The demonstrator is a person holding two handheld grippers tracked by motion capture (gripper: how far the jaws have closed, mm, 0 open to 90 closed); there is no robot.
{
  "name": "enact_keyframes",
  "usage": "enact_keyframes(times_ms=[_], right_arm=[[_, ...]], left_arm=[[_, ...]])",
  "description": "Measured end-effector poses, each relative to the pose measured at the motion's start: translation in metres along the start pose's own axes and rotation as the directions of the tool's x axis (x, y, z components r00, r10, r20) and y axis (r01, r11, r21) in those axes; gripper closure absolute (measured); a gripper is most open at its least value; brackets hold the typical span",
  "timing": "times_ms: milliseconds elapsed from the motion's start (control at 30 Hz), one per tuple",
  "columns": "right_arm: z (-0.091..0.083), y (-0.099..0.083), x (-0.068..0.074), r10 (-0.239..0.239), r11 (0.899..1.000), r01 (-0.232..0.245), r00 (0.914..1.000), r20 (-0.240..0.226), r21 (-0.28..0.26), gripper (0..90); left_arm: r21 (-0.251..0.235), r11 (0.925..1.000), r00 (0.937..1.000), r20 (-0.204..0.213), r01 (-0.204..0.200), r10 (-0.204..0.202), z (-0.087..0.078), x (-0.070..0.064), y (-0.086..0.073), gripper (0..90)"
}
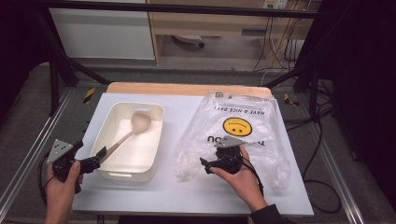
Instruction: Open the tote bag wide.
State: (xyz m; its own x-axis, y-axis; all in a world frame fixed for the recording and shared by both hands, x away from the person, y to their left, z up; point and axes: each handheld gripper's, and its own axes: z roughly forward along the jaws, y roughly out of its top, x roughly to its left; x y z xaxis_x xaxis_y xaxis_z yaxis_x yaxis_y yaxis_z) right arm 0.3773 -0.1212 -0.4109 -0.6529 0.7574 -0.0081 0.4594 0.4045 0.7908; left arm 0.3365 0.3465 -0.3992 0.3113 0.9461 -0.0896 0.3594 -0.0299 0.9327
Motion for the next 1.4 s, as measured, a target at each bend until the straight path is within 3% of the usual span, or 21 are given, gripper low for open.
enact_keyframes(times_ms=[300, 433, 733, 1033, 1400], right_arm=[[0.016, 0.004, 0.034, -0.071, 0.997, 0.074, 0.9939, -0.084, 0.023, 8.7], [0.023, 0.005, 0.046, -0.077, 0.996, 0.081, 0.9898, -0.120, 0.028, 8.8], [0.040, 0.005, 0.066, -0.124, 0.990, 0.134, 0.9787, -0.163, 0.048, 8.2], [0.051, -0.003, 0.074, -0.151, 0.980, 0.170, 0.9732, -0.173, 0.099, 10.2], [0.056, -0.009, 0.069, -0.130, 0.978, 0.155, 0.9768, -0.170, 0.143, 25.7]], left_arm=[[0.003, 1.0000, 1.0000, 0.003, 0.000, 0.000, 0.000, 0.001, 0.000, 4.0], [0.002, 1.0000, 1.0000, 0.001, 0.000, 0.000, 0.000, 0.001, 0.000, 4.0], [-0.004, 1.0000, 1.0000, 0.002, 0.006, -0.006, 0.000, 0.001, 0.000, 4.0], [-0.011, 0.9999, 1.0000, 0.000, 0.009, -0.009, -0.001, 0.001, 0.001, 4.0], [-0.032, 0.9993, 0.9998, -0.005, 0.021, -0.021, -0.006, 0.006, 0.002, 3.9]])
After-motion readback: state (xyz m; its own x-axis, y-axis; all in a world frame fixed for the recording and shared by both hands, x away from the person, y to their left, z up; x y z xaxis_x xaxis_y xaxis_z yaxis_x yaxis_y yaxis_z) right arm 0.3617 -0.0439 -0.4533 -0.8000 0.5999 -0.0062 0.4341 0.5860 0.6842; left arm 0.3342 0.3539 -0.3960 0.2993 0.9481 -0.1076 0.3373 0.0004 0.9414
